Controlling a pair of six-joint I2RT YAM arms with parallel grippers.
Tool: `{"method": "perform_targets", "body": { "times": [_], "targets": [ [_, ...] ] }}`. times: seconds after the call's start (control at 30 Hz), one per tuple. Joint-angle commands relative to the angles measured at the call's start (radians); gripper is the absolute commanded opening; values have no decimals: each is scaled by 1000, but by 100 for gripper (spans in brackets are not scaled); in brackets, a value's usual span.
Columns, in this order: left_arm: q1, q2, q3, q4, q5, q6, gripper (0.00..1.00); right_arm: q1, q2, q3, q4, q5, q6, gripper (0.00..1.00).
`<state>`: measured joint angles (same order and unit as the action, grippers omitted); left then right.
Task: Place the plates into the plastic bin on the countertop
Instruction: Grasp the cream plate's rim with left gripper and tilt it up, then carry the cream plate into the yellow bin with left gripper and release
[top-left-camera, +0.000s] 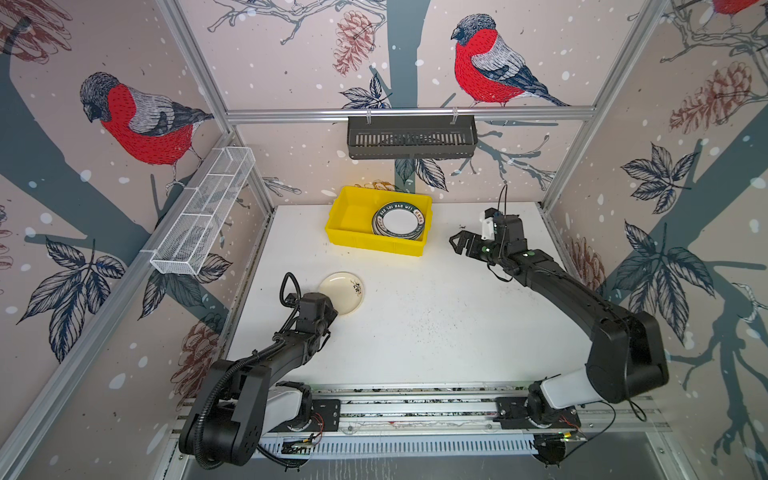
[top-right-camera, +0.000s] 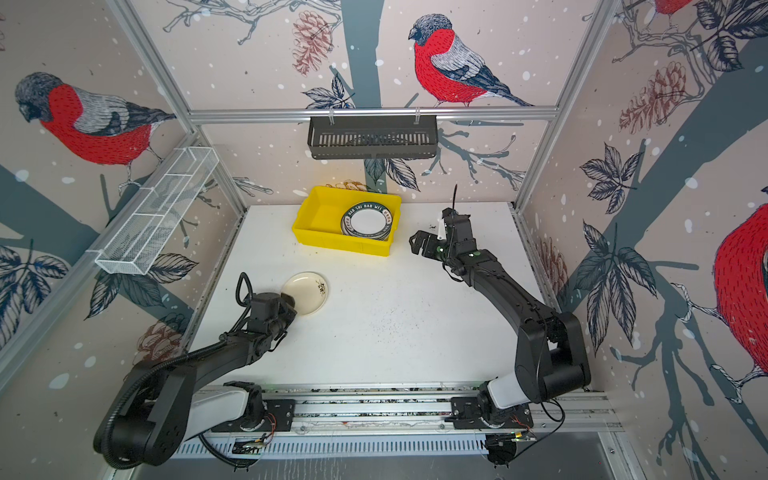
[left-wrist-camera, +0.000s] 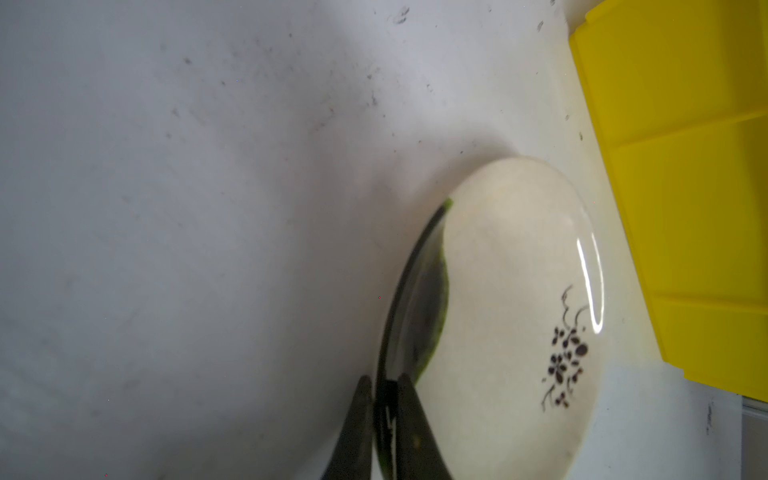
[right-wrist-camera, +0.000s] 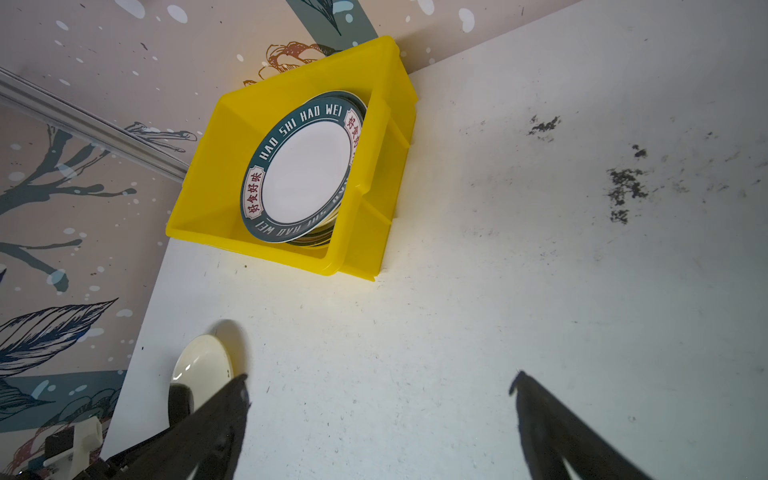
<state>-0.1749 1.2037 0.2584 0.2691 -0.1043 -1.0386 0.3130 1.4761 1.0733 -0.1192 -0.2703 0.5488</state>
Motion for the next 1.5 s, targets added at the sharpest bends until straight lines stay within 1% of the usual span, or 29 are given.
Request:
{"method": "perform_targets", "body": {
  "times": [0.0, 0.2, 0.27, 0.43, 0.5, 0.53, 0.63, 0.8, 0.97, 1.03, 1.2, 1.47],
  "targets": [
    [0, 10, 6, -51, -15, 45, 8, 3, 8, -10, 55, -82, 21, 99],
    [0, 34, 16, -21, 11, 71, 5, 16, 27, -15, 68, -93, 37, 99],
    [0, 39, 25, -21, 29, 75, 0, 17, 30, -15, 69, -96, 42, 99],
    [0, 21, 58, -14, 116, 80, 0, 18, 24, -19, 69, -110, 43, 99],
    [0, 4, 80, 4, 176, 126, 0, 14, 24, -22, 85, -147, 50, 99],
    [0, -4, 94, 11, 202, 130, 0, 9, 26, -26, 93, -174, 59, 99],
    [0, -23, 138, -4, 232, 127, 0, -4, 35, -42, 125, -224, 93, 99],
    [-3, -58, 179, -11, 273, 127, 0, -15, -8, -72, 113, -199, 86, 99],
    [-15, -112, 230, -15, 278, 142, 0, -46, -73, -112, 104, -186, 89, 99],
    [-18, -113, 269, -5, 284, 150, 0, -57, -90, -122, 99, -182, 89, 99],
    [-28, -32, 416, 4, 290, 187, 0, -76, -120, -127, 80, -173, 81, 99],
    [-32, 276, 692, 42, 301, 251, 0, -103, -154, -133, 45, -134, 63, 99]
  ]
}}
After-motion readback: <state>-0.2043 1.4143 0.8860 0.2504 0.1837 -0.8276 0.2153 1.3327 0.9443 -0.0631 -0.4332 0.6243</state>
